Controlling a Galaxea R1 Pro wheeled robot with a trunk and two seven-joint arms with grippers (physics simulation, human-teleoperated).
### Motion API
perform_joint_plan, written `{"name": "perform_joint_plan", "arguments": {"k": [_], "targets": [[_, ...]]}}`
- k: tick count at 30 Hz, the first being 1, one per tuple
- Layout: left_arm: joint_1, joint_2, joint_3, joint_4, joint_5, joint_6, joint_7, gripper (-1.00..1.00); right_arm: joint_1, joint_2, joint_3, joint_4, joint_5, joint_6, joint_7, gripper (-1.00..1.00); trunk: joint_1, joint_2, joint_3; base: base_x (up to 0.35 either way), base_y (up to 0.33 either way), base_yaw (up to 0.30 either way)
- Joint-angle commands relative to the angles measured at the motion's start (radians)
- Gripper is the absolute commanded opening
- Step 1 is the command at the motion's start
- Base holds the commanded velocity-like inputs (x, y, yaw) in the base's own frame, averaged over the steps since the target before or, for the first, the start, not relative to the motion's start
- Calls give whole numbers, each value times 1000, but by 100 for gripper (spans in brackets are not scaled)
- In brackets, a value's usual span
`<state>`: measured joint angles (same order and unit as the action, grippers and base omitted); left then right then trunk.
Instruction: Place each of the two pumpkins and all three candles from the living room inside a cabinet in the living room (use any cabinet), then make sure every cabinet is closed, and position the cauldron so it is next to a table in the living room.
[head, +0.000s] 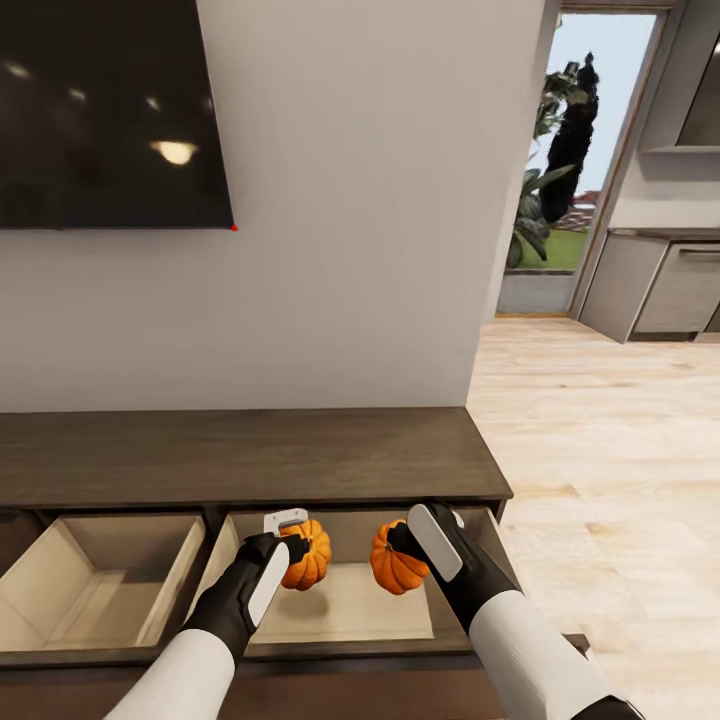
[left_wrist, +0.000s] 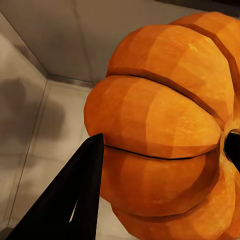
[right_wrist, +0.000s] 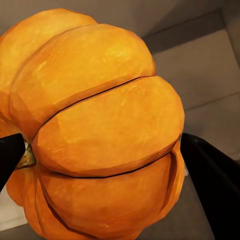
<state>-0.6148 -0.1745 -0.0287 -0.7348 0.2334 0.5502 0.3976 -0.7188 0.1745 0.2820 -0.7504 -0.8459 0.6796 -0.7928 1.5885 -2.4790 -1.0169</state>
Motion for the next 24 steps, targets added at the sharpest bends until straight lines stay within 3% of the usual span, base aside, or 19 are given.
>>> {"name": "perform_joint_plan", "arguments": {"k": [1,10,17,24], "targets": [[0,0,0,0,-2,1,4,-100,0,0,0,0,1,0,-3,-100,4,-7,-3,7,0,0],[0,0,0,0,-2,0,4,-100,0,0,1,3,1,-2,-2,-100,15,-23,-36,1,0,0],[0,0,0,0,-2,-1,3,-100,1,0,4,8,2,-75,23,-100,18,-24,-64,0,0,0],[0,0,0,0,-2,-2,3,-100,1,0,5,8,2,-83,35,-100,20,-26,-87,0,0,0]]}}
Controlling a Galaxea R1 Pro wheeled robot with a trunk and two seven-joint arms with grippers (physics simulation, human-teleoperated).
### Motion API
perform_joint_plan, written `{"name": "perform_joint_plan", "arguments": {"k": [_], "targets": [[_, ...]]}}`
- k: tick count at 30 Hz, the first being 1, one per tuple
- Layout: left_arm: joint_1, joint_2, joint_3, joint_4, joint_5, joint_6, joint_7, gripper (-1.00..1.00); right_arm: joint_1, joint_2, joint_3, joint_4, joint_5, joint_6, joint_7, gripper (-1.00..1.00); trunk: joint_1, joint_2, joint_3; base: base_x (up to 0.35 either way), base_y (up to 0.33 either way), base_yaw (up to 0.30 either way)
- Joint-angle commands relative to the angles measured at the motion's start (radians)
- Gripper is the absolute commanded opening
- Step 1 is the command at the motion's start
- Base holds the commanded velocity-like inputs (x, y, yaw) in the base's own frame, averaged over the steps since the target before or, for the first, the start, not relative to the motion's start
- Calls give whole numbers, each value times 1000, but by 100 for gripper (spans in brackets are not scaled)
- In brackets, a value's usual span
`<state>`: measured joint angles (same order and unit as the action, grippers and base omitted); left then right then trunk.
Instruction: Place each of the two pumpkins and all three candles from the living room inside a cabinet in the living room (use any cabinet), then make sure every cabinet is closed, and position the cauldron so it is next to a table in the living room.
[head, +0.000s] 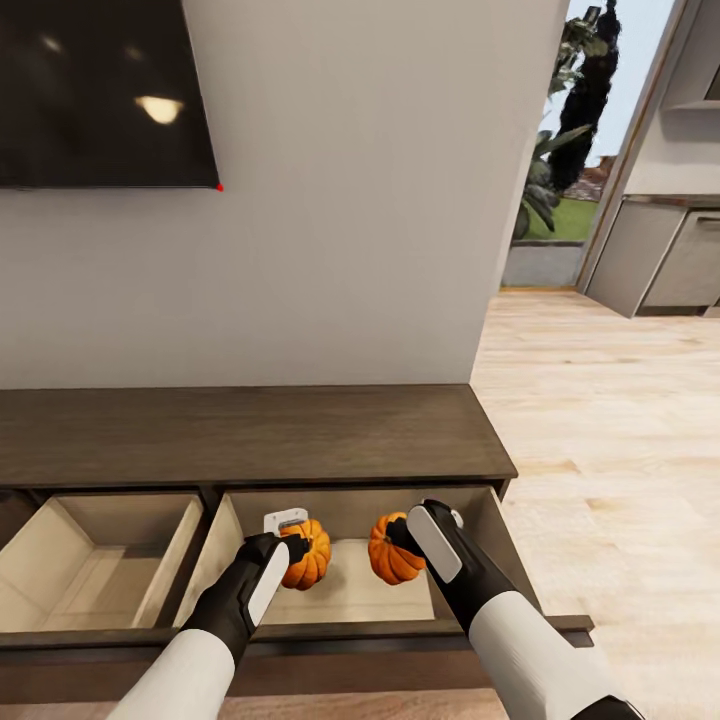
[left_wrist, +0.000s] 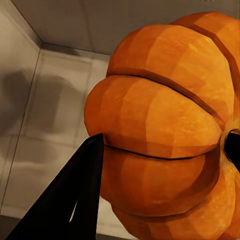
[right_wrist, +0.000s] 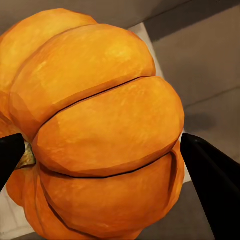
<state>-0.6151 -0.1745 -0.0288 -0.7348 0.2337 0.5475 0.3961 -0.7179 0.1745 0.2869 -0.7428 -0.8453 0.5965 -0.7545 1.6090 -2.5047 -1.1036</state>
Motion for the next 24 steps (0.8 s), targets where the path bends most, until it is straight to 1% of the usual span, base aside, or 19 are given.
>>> {"name": "perform_joint_plan", "arguments": {"k": [1,5,8,14,17,22,23,24], "targets": [[0,0,0,0,-2,1,4,-100,0,0,1,0,2,0,-4,-100,0,0,0,0,0,0],[0,0,0,0,-2,2,4,-100,0,0,20,0,2,0,-3,-100,0,0,0,2,0,0],[0,0,0,0,-2,2,5,-100,-1,0,28,0,2,0,-3,-100,0,0,0,135,0,0],[0,0,0,0,-2,2,6,-100,-1,0,32,0,2,0,-3,-100,0,0,0,53,0,0],[0,0,0,0,-2,2,6,-100,-1,0,33,0,2,0,-3,-100,1,-1,-12,5,0,0],[0,0,0,0,-2,2,6,-100,-1,0,33,0,2,0,-3,-100,1,-1,-12,1,0,0],[0,0,0,0,-2,3,6,-100,-1,0,33,0,2,0,-3,100,1,-1,-12,0,0,0],[0,0,0,0,-2,3,6,-100,-1,0,34,0,2,0,-3,100,1,-1,-12,0,0,0]]}}
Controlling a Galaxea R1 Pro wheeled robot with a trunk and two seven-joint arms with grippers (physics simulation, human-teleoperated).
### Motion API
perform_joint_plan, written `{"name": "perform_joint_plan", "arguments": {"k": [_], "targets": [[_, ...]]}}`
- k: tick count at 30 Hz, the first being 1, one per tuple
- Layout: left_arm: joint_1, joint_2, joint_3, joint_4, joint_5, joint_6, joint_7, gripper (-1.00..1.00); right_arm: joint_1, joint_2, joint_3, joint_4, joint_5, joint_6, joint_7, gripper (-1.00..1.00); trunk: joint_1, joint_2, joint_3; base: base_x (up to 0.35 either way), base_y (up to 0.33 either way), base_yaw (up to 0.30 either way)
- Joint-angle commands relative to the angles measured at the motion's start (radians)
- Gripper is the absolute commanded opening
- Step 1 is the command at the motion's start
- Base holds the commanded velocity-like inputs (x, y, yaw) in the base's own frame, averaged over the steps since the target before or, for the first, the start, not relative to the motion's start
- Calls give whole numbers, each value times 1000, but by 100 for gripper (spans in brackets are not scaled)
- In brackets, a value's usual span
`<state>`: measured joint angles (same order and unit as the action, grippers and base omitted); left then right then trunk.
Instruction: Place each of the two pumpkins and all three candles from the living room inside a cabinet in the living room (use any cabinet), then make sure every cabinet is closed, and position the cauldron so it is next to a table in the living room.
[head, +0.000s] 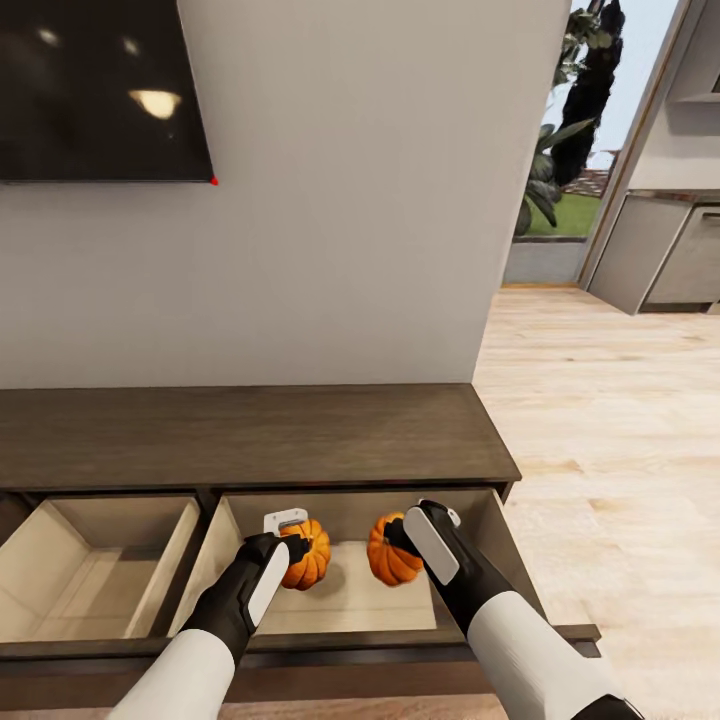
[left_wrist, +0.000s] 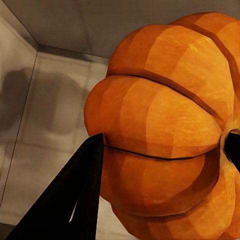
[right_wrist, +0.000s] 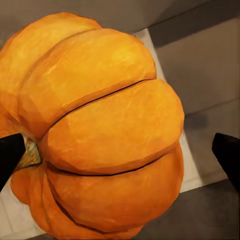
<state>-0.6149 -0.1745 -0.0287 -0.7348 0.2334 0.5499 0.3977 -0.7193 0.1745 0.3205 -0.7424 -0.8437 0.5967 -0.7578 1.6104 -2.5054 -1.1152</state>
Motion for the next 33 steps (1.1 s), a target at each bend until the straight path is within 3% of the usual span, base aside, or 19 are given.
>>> {"name": "perform_joint_plan", "arguments": {"k": [1,7,8,20,27,33], "targets": [[0,0,0,0,-2,1,4,-100,0,0,0,0,0,0,0,100,0,0,0,0,0,0],[1,0,0,-1,-1,1,4,-100,0,0,0,0,0,0,0,100,0,0,0,0,0,0],[1,0,0,-1,0,1,4,100,0,0,0,0,0,0,0,100,0,0,0,0,0,0],[1,0,0,-16,10,1,6,100,0,0,0,0,0,0,0,100,0,0,0,-57,-5,0],[0,0,-1,-18,68,14,7,100,0,0,0,0,0,0,0,100,-3,2,27,-11,-1,0],[0,0,0,-18,74,17,7,100,0,0,0,0,0,0,0,100,-6,3,50,-153,0,0]]}}
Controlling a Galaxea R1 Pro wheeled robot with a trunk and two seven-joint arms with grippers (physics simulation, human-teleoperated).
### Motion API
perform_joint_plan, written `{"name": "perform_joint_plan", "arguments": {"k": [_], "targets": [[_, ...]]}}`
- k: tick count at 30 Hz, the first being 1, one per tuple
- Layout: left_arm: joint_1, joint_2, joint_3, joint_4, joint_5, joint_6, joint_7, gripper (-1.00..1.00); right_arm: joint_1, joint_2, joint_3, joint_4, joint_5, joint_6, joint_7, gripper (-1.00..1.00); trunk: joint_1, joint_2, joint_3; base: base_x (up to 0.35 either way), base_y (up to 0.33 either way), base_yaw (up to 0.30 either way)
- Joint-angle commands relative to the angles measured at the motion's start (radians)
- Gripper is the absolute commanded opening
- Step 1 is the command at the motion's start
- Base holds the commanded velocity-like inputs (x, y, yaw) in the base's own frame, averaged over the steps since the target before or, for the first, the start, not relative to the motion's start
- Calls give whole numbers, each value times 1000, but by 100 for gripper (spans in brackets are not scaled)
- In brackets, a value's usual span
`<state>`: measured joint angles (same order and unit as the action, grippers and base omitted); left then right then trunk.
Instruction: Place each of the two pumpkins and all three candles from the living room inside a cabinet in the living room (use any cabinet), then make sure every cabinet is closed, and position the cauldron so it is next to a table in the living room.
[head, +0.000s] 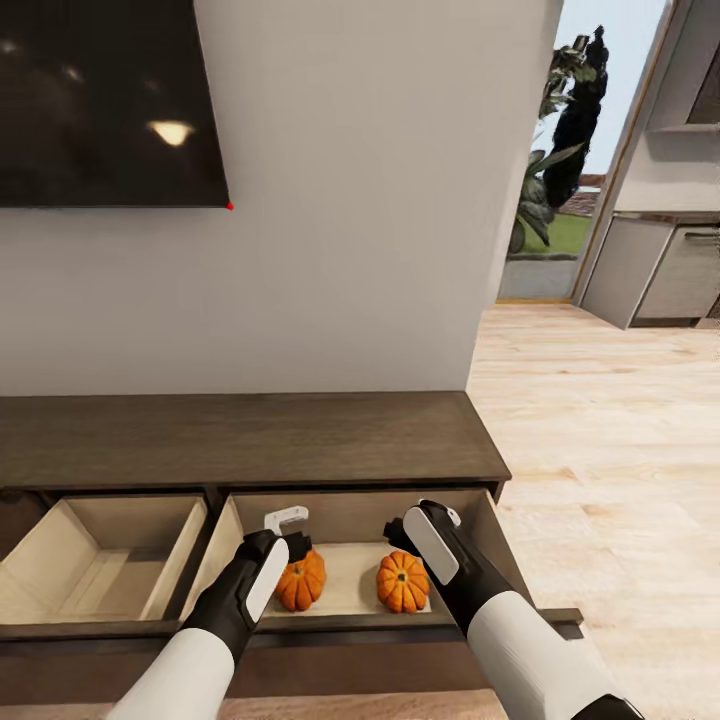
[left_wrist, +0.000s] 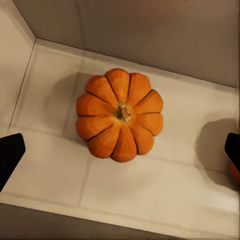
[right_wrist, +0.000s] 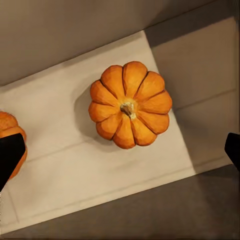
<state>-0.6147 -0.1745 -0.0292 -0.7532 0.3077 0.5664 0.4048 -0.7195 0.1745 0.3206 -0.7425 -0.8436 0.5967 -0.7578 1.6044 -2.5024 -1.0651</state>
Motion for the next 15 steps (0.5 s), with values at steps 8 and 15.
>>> {"name": "perform_joint_plan", "arguments": {"k": [8,15], "targets": [[0,0,0,0,2,13,0,100,0,0,-1,0,0,1,0,100,-4,2,31,-30,0,0],[0,0,0,0,36,15,0,100,0,0,-2,0,-1,0,0,100,-24,37,54,-14,0,0]]}}
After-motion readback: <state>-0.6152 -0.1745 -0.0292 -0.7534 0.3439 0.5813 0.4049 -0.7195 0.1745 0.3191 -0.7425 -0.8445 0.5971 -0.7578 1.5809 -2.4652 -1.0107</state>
